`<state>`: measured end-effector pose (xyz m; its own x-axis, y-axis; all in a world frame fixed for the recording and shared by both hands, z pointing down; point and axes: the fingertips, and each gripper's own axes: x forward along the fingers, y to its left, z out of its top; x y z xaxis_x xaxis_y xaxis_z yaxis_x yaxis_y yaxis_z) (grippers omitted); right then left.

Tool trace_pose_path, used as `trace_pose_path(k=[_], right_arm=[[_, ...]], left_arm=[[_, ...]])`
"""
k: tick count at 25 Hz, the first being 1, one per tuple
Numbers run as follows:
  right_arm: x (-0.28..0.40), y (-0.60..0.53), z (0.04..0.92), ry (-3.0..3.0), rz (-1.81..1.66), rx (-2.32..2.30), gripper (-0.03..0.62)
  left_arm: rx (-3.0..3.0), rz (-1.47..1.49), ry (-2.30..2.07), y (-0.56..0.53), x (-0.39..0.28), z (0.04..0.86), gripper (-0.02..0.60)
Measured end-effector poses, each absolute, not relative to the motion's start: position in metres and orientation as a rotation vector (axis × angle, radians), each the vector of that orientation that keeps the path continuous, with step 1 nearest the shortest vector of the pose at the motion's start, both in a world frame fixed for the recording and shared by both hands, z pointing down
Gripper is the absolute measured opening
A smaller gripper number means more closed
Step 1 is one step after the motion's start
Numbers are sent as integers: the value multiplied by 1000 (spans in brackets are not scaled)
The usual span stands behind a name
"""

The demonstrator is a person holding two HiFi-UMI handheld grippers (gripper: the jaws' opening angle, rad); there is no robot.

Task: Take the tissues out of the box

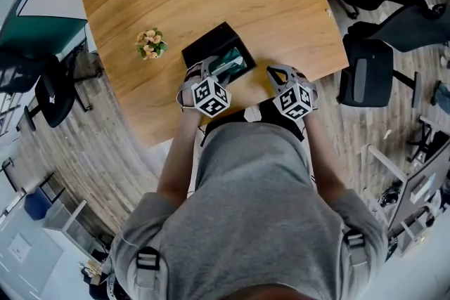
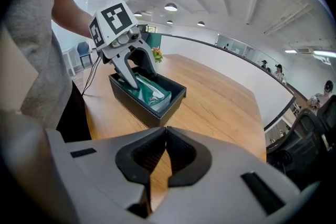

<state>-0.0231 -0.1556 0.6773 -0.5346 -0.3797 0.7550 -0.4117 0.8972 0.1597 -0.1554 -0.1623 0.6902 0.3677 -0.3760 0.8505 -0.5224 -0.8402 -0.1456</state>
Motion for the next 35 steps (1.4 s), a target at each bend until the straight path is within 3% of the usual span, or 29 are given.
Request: trace_pose_path(k=[11, 21, 27, 35], right_arm=[[-24, -156, 679, -2185, 57, 569, 6], [-21, -154, 679, -2185, 62, 570, 6], [-20, -153, 677, -2187, 58, 579, 6], [-17, -153, 677, -2192, 56, 585, 6]], left_arm=[[2397, 1505, -694, -153, -152, 713, 262], [2393, 1525, -666, -150, -150, 715, 167], [2390, 1513, -695, -151, -153, 712, 75], [2391, 1523, -701, -151, -152, 711, 35]])
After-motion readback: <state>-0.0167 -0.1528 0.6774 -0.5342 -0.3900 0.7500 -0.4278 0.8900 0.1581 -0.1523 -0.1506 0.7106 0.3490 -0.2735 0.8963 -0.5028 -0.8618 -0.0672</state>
